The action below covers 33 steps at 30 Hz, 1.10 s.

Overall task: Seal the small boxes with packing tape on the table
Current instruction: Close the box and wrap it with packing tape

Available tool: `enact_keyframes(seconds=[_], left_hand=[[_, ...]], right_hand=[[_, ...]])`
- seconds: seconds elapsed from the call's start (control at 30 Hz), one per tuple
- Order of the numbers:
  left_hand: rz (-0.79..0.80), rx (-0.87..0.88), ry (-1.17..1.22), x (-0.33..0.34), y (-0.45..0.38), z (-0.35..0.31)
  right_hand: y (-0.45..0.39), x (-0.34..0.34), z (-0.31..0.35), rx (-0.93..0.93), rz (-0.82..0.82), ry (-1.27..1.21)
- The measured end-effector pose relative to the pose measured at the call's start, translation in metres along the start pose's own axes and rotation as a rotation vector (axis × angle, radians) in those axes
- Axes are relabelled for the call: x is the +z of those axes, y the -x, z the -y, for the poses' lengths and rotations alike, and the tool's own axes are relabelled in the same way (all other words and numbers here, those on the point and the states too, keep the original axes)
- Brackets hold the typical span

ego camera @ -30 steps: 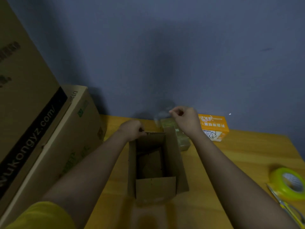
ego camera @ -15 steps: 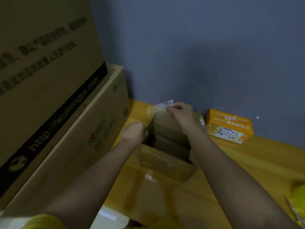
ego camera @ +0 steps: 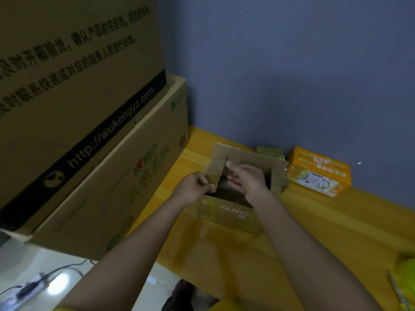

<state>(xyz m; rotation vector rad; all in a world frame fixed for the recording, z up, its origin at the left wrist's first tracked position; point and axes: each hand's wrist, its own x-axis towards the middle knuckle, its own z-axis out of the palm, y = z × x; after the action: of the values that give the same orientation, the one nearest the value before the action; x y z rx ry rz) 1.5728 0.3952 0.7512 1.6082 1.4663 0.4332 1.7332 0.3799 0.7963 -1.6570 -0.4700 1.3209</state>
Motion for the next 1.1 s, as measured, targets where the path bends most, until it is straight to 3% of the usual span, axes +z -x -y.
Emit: enact_keyframes(seconds=[0.37, 0.67, 0.97, 1.1], left_hand=[[0.120, -0.146, -0.020, 0.000, -0.024, -0.002], [0.220, -0.120, 0.124, -0.014, -0.028, 0.003], [0.119, -0.053, 0.063, -0.011, -0.039, 0.005], [0.149, -0.126, 0.101, -0.006, -0.042, 0.002]], right_hand=[[-0.003, 0.023, -0.015, 0.002, -0.205, 0.011], [-0.008, 0.026, -0.014, -0.002, -0.206, -0.065], [-0.003, 0.030, -0.014, 0.001, -0.221, -0.125], [-0.003, 0.029, -0.015, 0.018, -0.238, -0.137]])
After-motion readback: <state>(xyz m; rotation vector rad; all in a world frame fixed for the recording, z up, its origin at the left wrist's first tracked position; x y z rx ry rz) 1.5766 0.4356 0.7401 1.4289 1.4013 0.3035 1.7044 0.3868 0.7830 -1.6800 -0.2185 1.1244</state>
